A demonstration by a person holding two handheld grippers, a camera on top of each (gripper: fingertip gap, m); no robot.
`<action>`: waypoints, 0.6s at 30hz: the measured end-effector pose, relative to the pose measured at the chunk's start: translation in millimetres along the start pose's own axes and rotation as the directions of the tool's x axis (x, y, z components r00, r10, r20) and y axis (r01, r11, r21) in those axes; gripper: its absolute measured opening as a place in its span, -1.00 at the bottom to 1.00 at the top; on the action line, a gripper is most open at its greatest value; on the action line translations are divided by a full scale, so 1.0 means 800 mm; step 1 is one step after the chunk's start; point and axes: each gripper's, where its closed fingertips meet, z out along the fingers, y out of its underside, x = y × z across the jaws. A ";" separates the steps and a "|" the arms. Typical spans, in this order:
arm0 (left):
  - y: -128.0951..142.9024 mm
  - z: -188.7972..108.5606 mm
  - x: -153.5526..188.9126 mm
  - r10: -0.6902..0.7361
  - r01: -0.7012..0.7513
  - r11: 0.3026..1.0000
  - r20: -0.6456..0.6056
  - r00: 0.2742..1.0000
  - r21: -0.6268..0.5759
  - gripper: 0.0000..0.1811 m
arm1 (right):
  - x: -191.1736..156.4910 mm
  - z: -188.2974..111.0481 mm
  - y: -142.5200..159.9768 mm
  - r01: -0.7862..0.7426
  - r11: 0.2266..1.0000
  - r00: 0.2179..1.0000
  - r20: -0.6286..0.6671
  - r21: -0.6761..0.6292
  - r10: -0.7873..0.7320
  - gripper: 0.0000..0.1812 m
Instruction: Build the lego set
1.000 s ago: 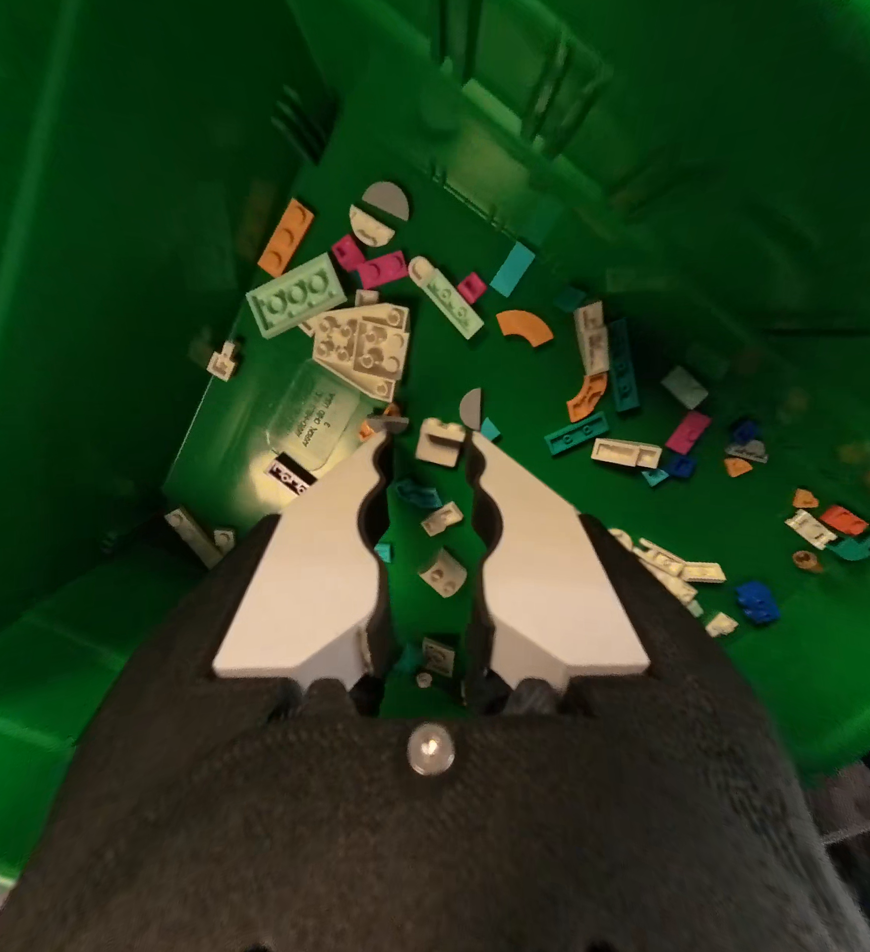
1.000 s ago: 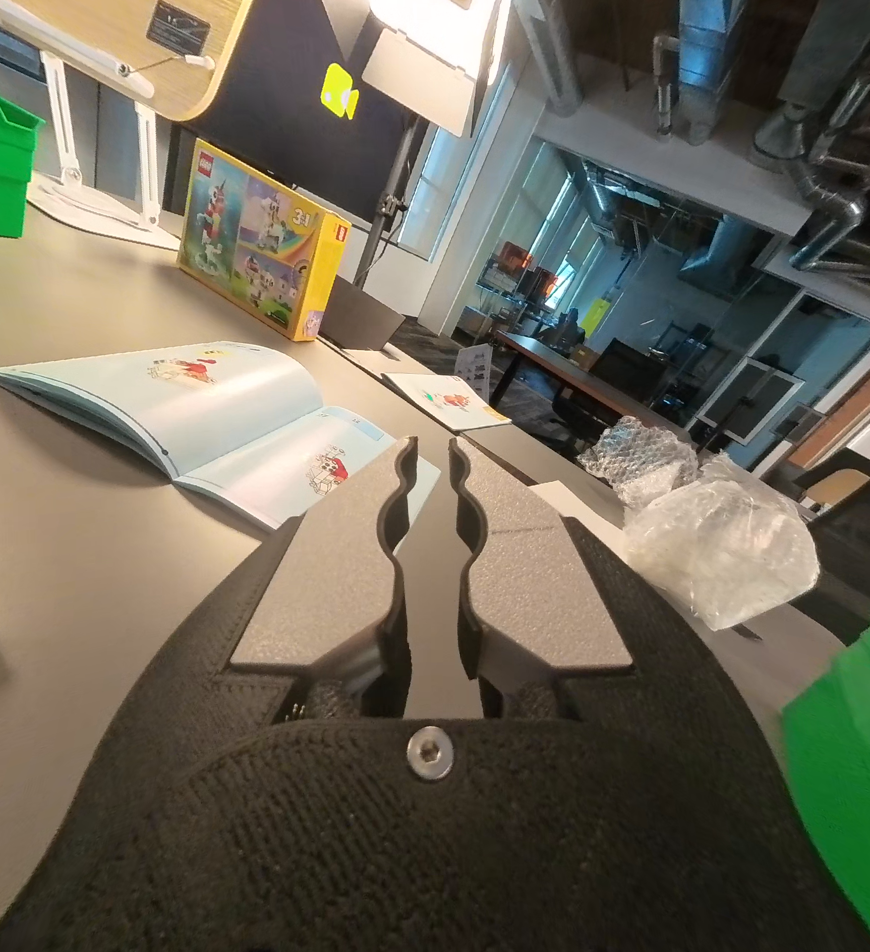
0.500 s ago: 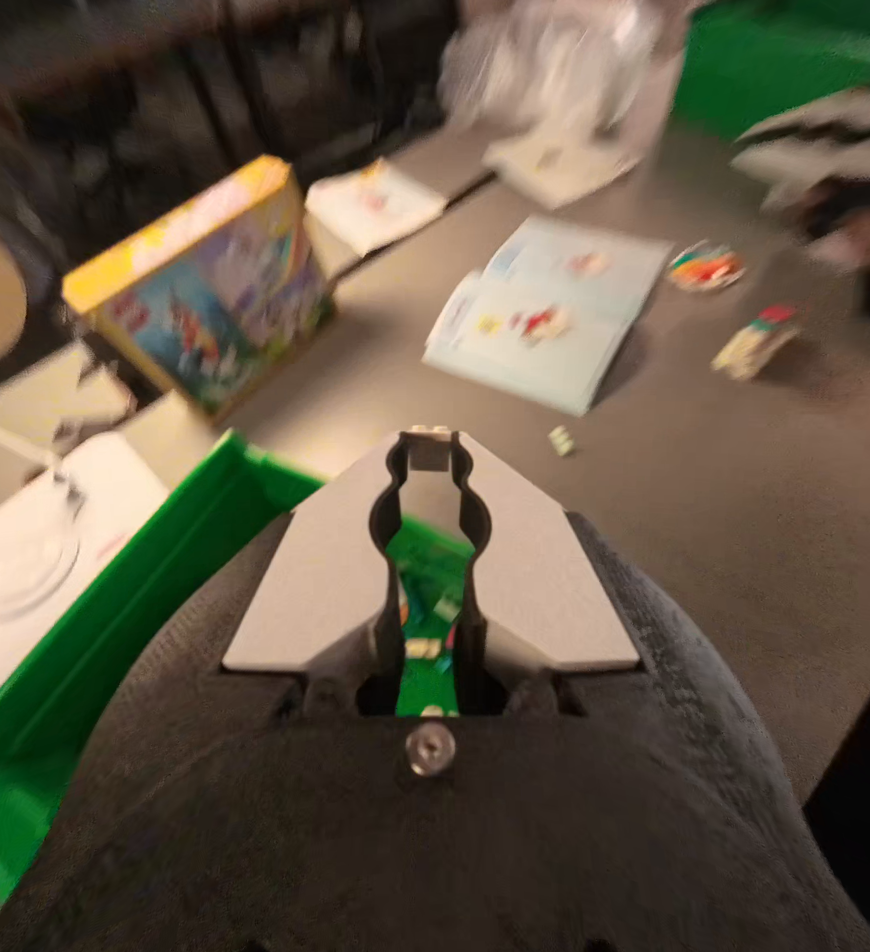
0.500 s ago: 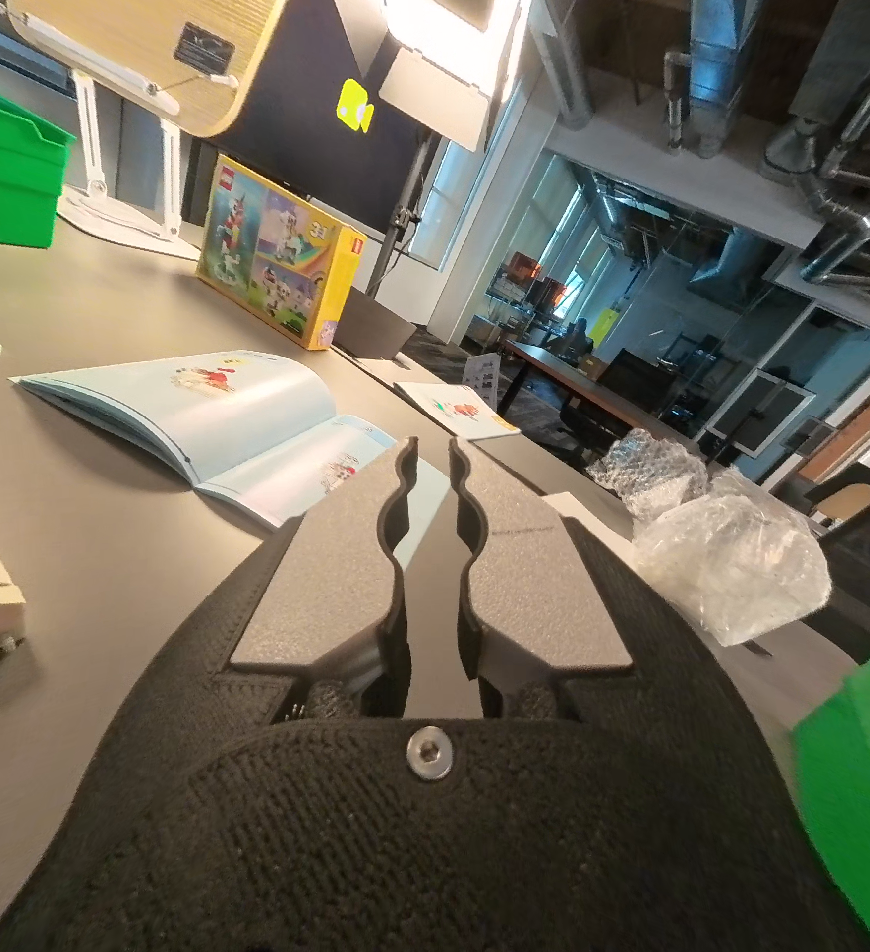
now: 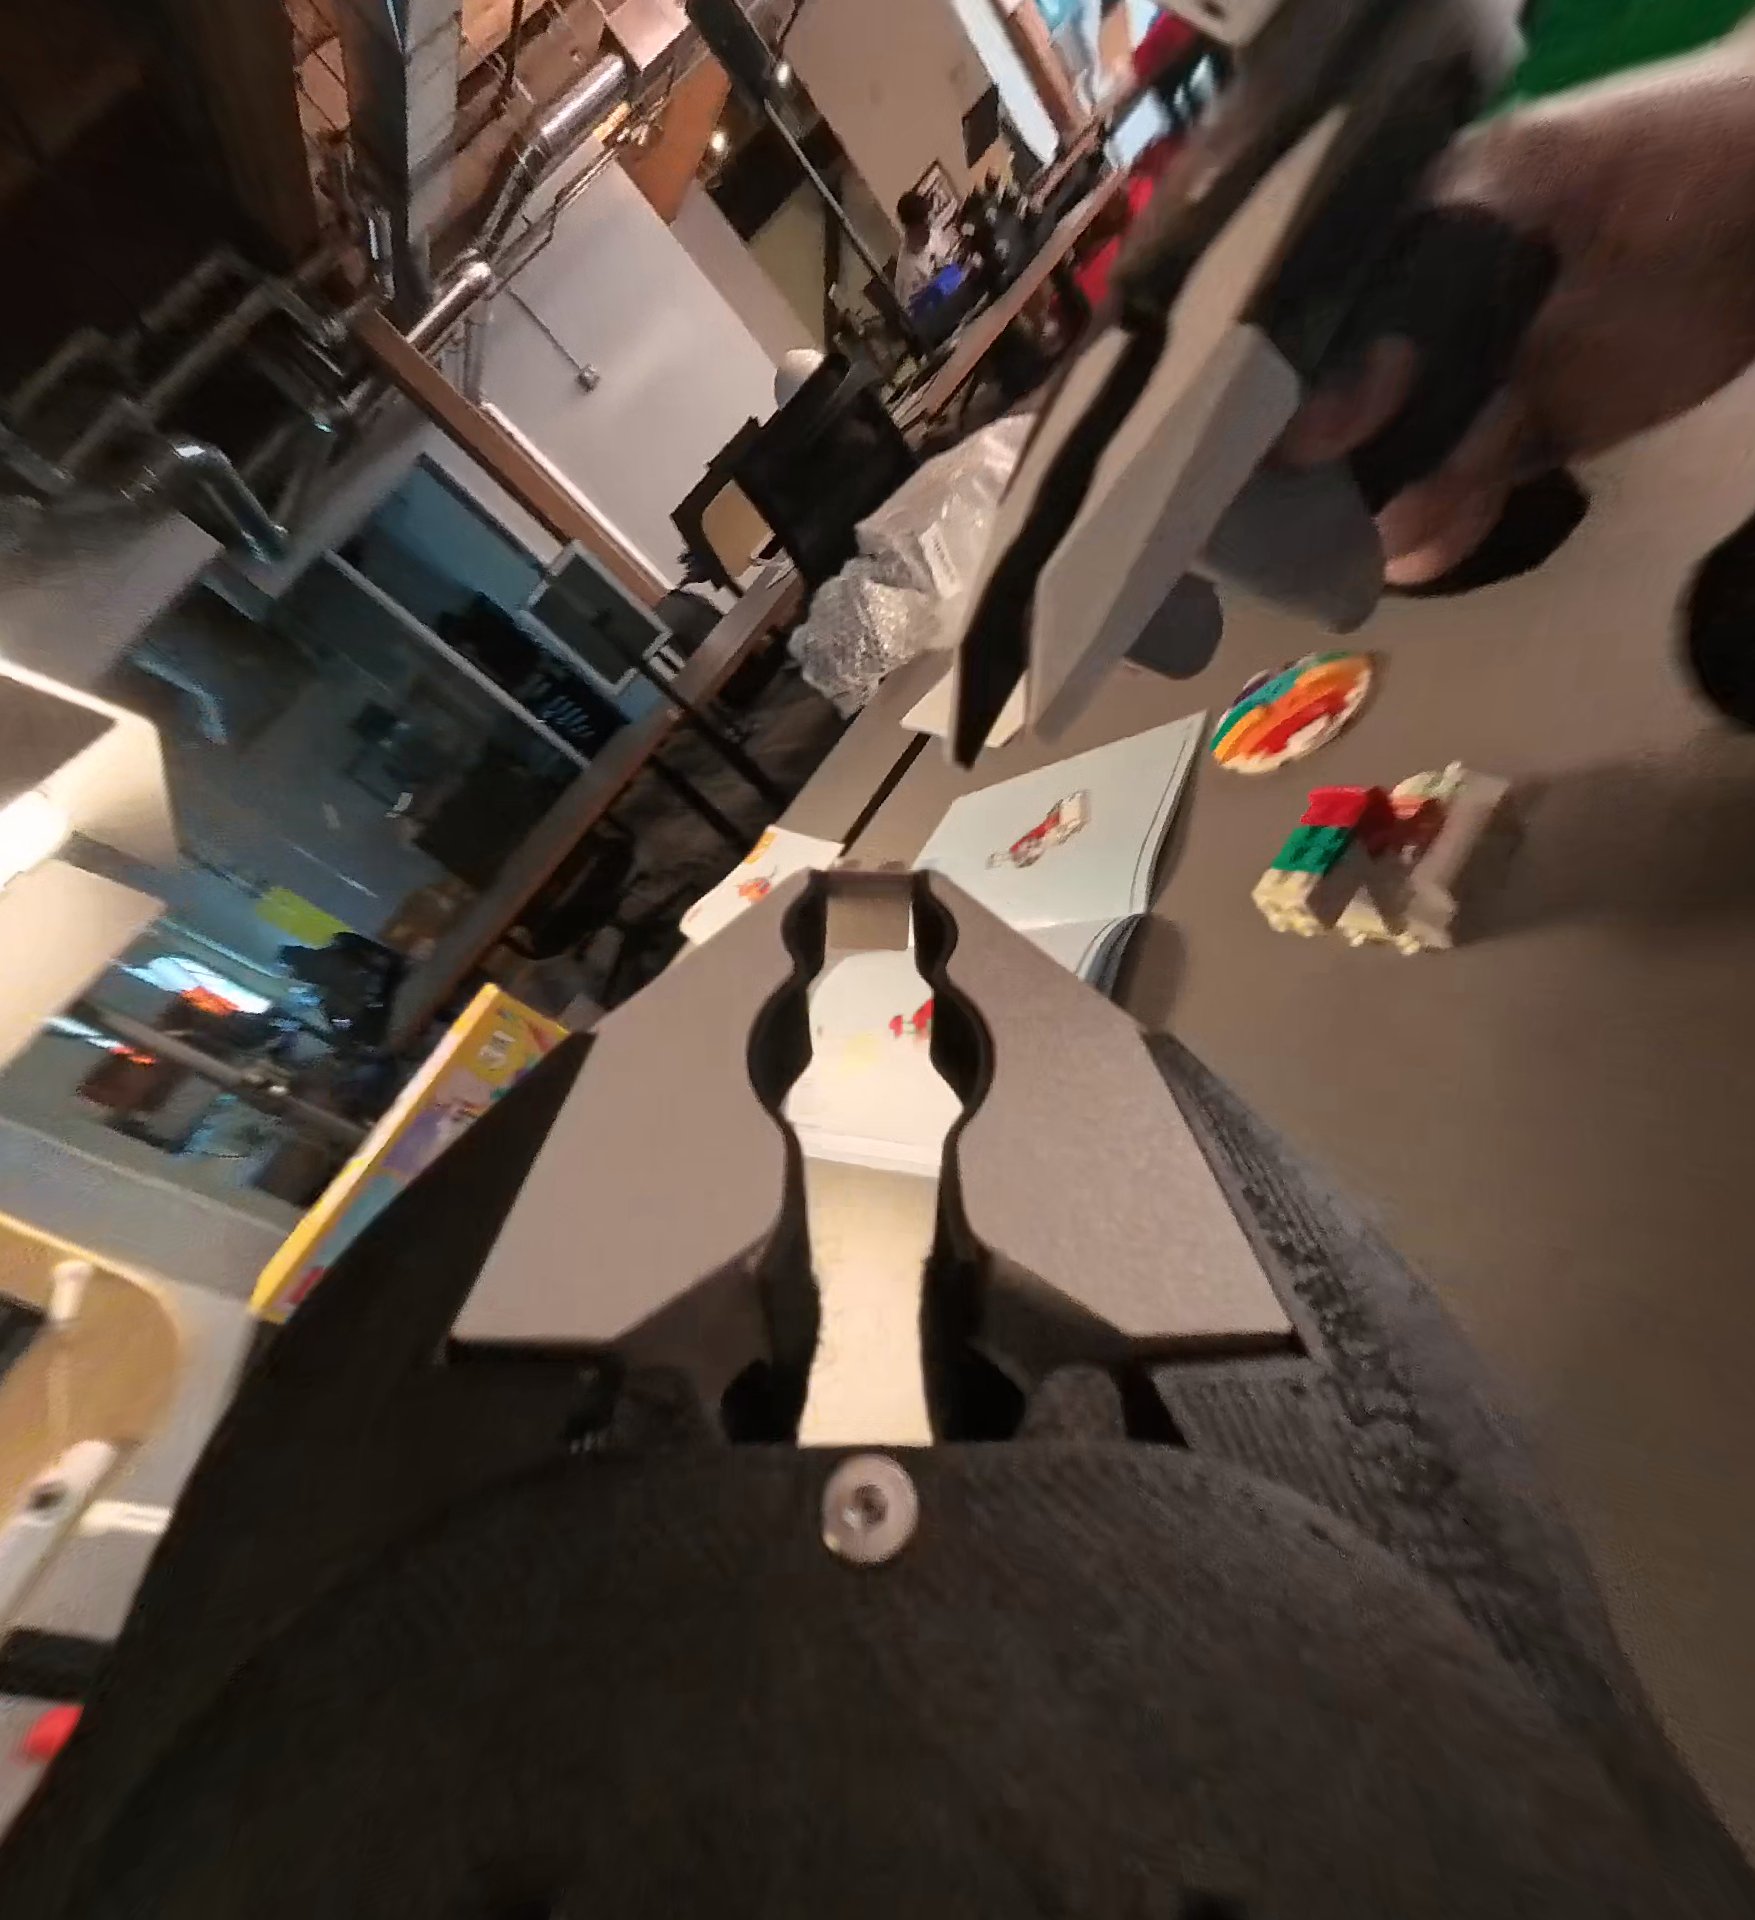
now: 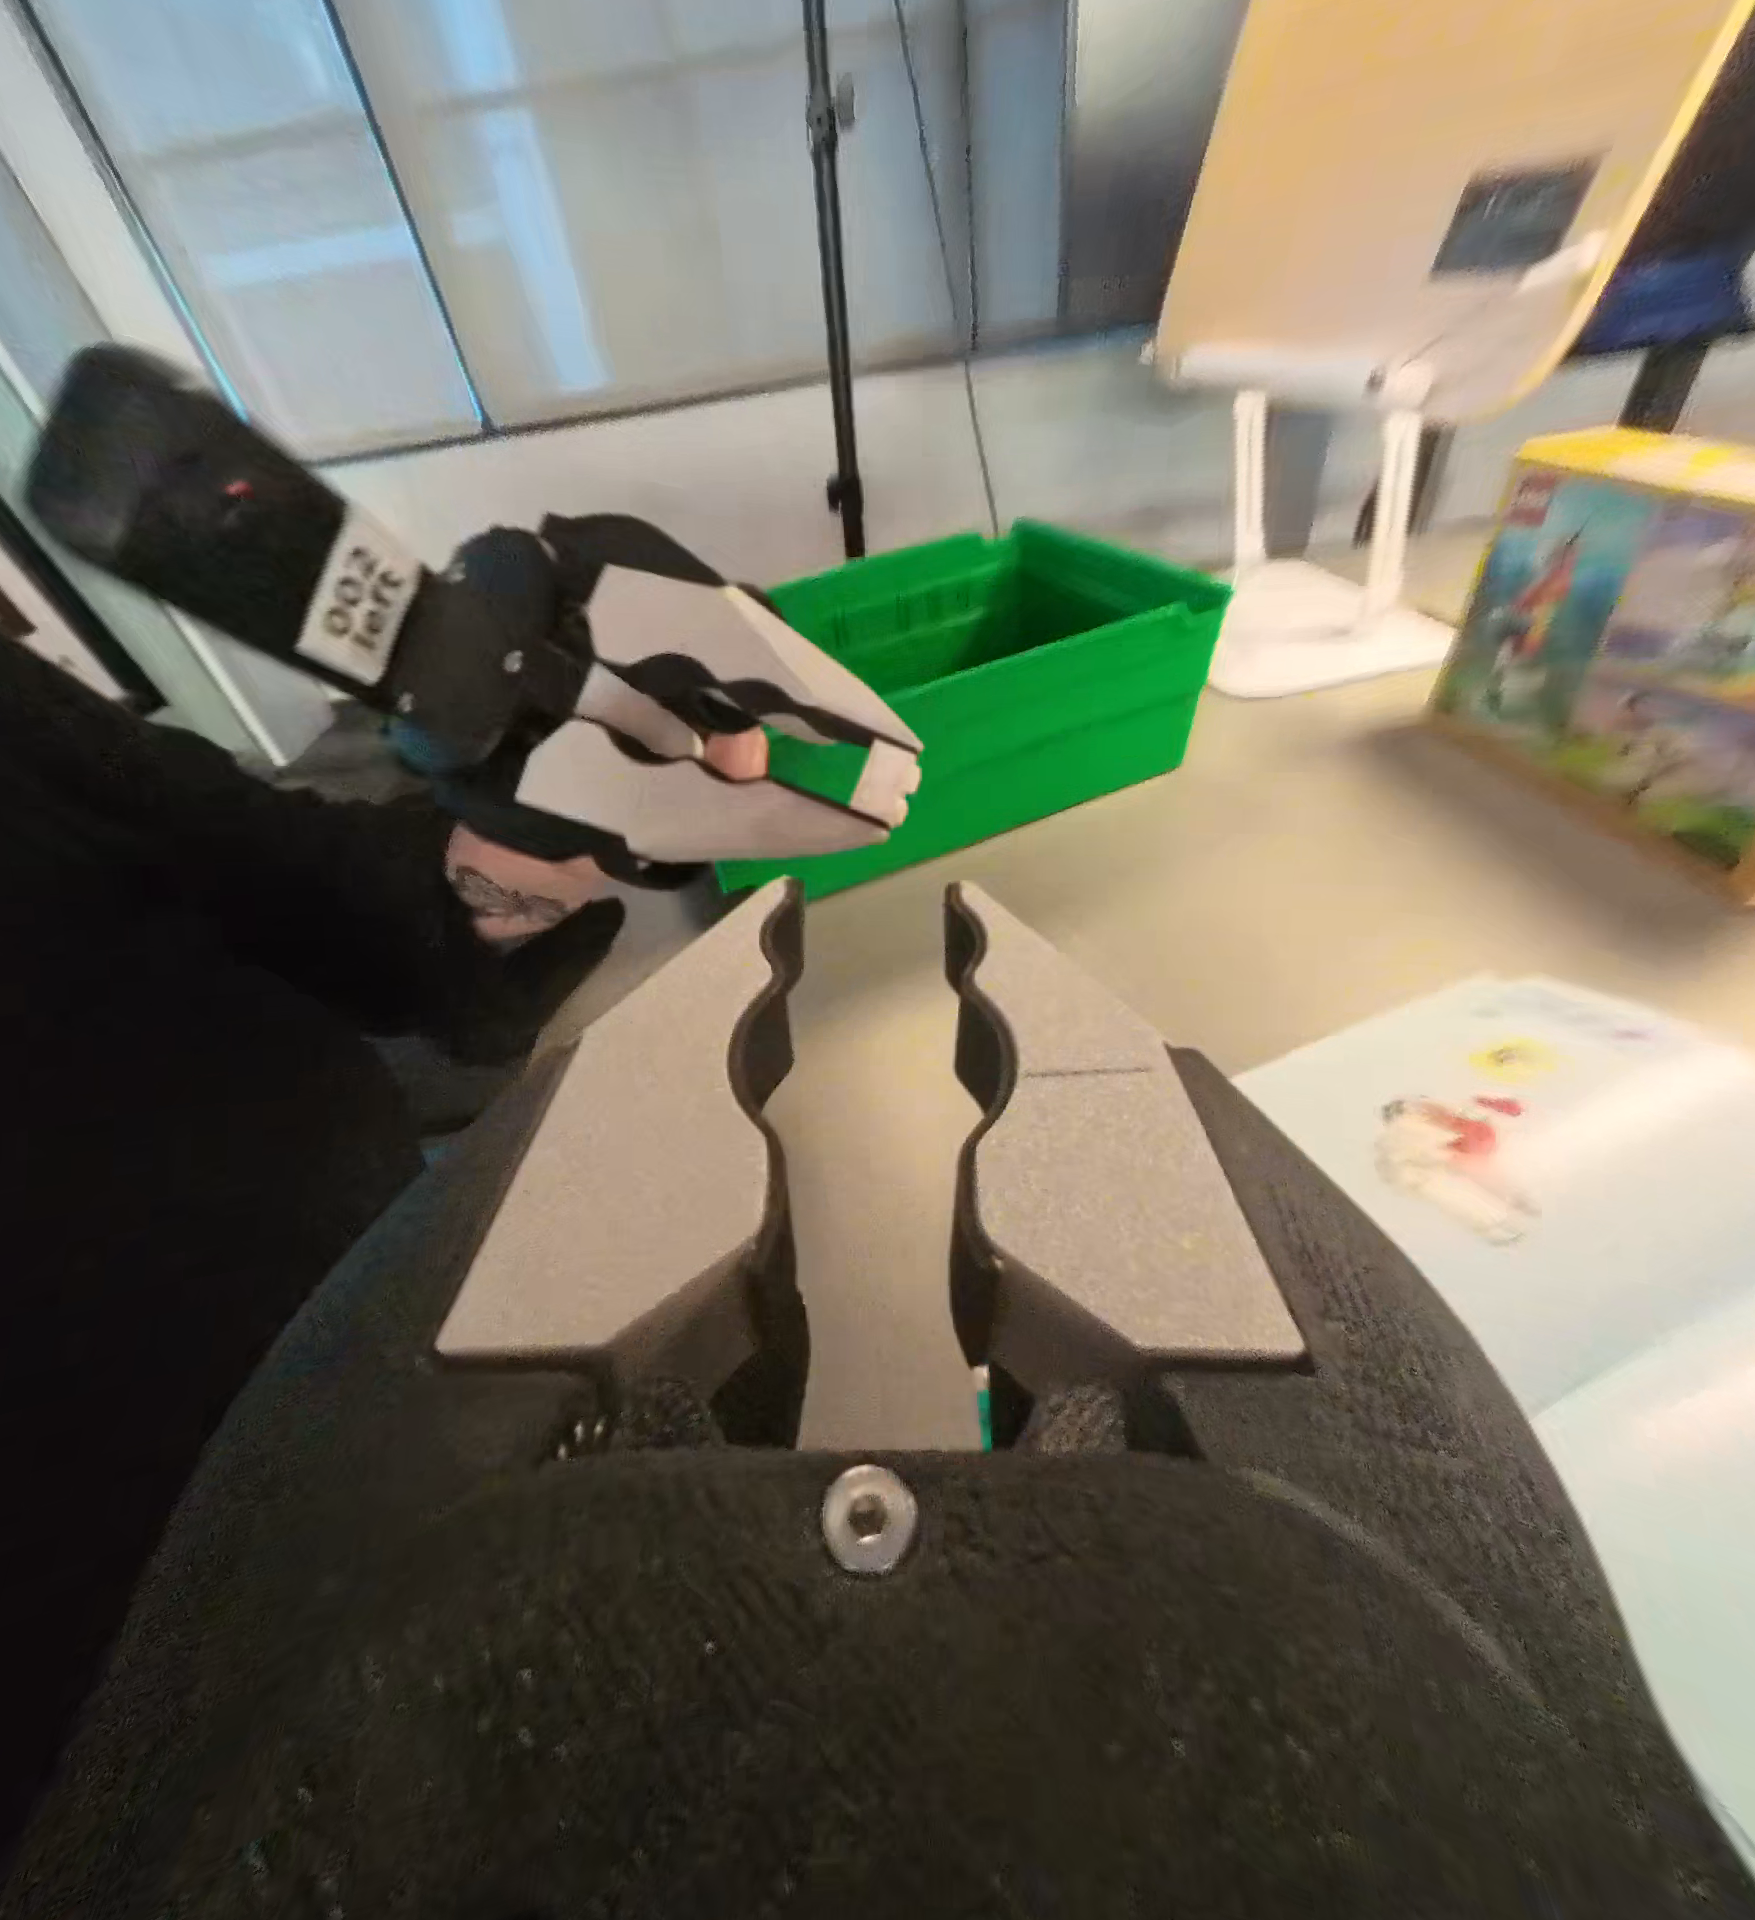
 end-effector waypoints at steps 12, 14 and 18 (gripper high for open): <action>0.004 0.030 0.049 0.200 -0.201 0.978 -0.030 0.979 -0.051 -0.83 | 0.017 0.009 0.031 -0.114 0.981 0.991 0.054 -0.157 0.124 -0.88; 0.002 0.035 0.049 0.192 -0.193 0.980 -0.021 0.981 -0.043 -0.83 | 0.019 0.003 0.033 -0.094 0.979 0.993 0.046 -0.179 0.104 -0.87; -0.012 0.043 0.056 0.117 -0.116 0.992 -0.021 0.993 0.045 -0.81 | 0.025 -0.013 0.031 -0.062 0.976 0.996 0.043 -0.210 0.072 -0.89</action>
